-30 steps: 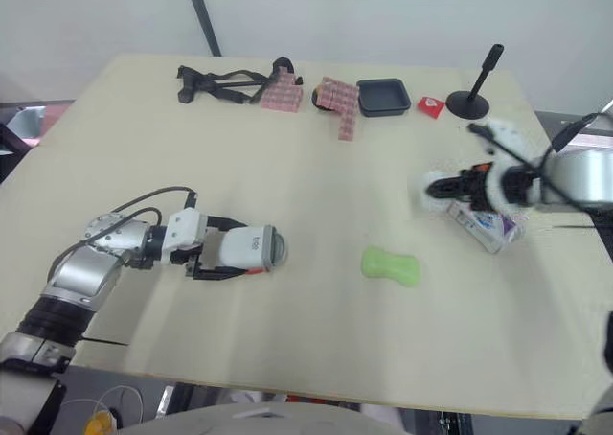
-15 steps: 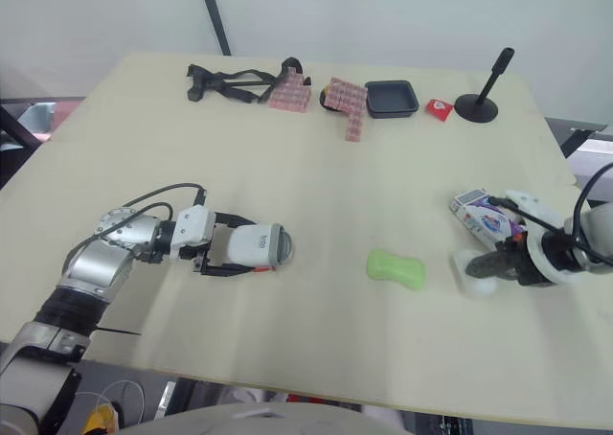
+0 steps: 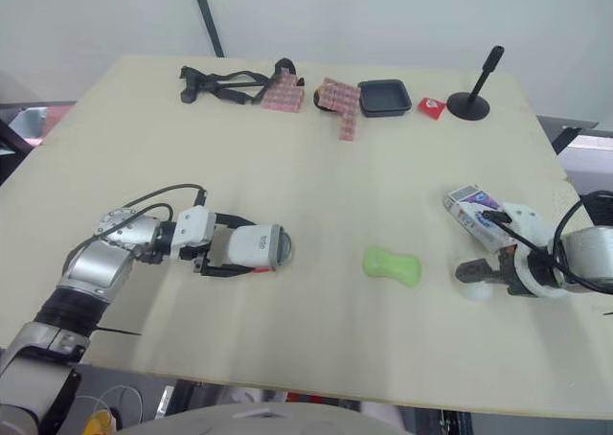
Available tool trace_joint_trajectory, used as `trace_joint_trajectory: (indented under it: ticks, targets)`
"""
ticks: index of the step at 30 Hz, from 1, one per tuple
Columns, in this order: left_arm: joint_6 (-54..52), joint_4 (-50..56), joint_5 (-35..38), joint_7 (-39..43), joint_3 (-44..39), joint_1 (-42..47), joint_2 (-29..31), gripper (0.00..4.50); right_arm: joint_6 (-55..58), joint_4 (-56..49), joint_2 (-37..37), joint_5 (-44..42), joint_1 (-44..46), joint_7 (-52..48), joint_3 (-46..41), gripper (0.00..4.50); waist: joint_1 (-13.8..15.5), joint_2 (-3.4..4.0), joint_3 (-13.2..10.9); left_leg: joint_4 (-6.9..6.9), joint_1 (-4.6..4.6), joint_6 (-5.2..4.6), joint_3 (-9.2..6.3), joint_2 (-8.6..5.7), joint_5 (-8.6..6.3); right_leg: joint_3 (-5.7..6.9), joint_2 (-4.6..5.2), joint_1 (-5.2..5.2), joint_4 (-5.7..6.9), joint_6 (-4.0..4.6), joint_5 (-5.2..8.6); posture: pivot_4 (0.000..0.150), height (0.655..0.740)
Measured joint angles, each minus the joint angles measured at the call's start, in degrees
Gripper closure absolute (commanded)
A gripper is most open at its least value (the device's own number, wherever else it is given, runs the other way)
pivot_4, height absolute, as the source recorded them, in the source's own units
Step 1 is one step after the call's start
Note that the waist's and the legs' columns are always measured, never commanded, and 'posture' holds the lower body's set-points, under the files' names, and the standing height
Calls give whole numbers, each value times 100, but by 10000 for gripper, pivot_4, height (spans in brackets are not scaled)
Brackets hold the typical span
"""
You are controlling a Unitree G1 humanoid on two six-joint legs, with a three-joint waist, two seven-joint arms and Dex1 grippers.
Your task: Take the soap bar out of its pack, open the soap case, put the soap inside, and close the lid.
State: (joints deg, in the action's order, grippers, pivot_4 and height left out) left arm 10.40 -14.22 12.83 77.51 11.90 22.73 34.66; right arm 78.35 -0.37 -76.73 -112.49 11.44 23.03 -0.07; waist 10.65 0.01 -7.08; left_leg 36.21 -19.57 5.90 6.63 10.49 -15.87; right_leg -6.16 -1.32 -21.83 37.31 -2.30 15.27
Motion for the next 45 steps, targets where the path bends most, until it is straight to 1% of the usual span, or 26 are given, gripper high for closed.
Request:
trace_joint_trajectory:
  ticks: [3,6,9,11,14,16,18,19,21,23,25,26,27,29,32,35,40,45]
  targets:
    - [0,-2,-5,8,5,4,-27,10263,197,-142,-447,2,56,-641,31,156,15,1,-1,0,-3,-1,-1,0,-1,2,0,0,-2,0,0,1500,7400]
    - [0,-10,-8,17,11,4,-57,10263,332,-360,-720,9,314,-1274,56,156,14,1,-2,0,-3,-2,-2,1,-1,3,2,0,-2,0,0,1500,7400]
    - [-1,-14,-11,18,21,10,-84,10263,544,-994,-807,165,428,-2081,-93,156,21,0,-2,1,-6,-3,-2,3,-1,4,0,0,-2,0,0,1500,7400]
    - [-7,-13,-10,23,32,12,-84,10263,616,-1448,-765,578,387,-2736,-351,156,32,-1,-2,5,-7,-6,-3,3,-3,4,1,0,-2,0,0,1500,7400]
    - [-34,3,-6,31,32,23,-78,10263,-24,-2064,-258,1711,282,-3743,-1038,156,23,-8,-3,29,-29,-12,-2,7,-7,7,25,-21,15,0,1,1500,7400]
    - [-84,48,-3,34,31,33,-64,10263,-998,-2497,181,2812,122,-4589,-1456,156,14,-10,-1,60,-71,-19,-4,11,-8,10,24,-56,41,1,1,1500,7400]
    - [-145,157,0,41,31,38,-47,10263,-1742,-2820,330,3680,-42,-5356,-1540,156,21,-10,0,77,-101,-23,-7,11,-7,11,21,-83,58,2,1,1500,7400]
    - [-204,204,4,50,31,45,-29,10263,-2129,-2967,497,4095,-55,-5735,-1498,156,15,-14,2,82,-103,-23,-9,12,-8,13,21,-83,60,2,1,1500,7400]
    - [-264,239,9,67,31,57,13,10263,-2550,-3077,714,4562,-7,-6089,-1347,156,3,-16,3,84,-101,-24,-8,8,-7,10,23,-85,66,2,1,1500,7400]
    - [-322,298,17,104,18,87,59,10263,-3005,-3037,1097,5167,164,-6237,-964,156,-35,-25,8,91,-99,-23,-8,11,-7,11,24,-89,78,2,1,1500,7400]
    - [-388,393,35,141,2,135,112,10263,-3745,-2960,1488,6070,203,-6485,-464,156,-87,-25,7,93,-100,-25,-8,9,-4,12,30,-95,93,2,1,1500,7400]
    - [-425,415,76,151,-6,153,146,10263,-4062,-2921,1585,6422,139,-6646,-282,156,-100,-19,5,93,-101,-24,-7,8,-4,11,30,-96,93,2,1,1500,7400]
    - [-457,431,86,155,-12,161,169,10263,-4337,-2906,1657,6674,36,-6777,-239,156,-106,-19,5,93,-101,-24,-7,7,-4,11,29,-96,92,2,1,1500,7400]
    - [-551,487,107,157,-22,160,231,10263,-5247,-2756,1959,7300,-269,-7169,-235,156,-129,-23,7,93,-108,-25,-7,7,-5,11,31,-98,88,2,2,1500,7400]
    - [-678,649,113,159,-22,150,347,10263,-5660,-2686,2028,7540,-557,-7614,-254,156,-144,-22,7,93,-108,-26,-8,5,-5,12,32,-97,87,2,1,1500,7400]
    - [-820,800,124,129,-23,132,376,10263,-5820,-2714,2135,7618,-786,-7751,-366,156,-154,-22,7,93,-103,-26,-7,5,-5,11,32,-97,92,2,1,1500,7400]
    - [-1030,908,114,48,-15,140,374,10263,-5632,-3130,2090,7611,-1289,-7949,-420,156,-156,-22,7,93,-98,-26,-7,5,-4,10,32,-93,93,2,1,1500,7400]
    - [-1417,1101,116,-51,43,307,223,10263,-5223,-3366,2273,7375,-1292,-7790,-437,156,-159,-21,8,93,-96,-27,-7,4,-3,10,34,-93,95,2,1,1500,7400]
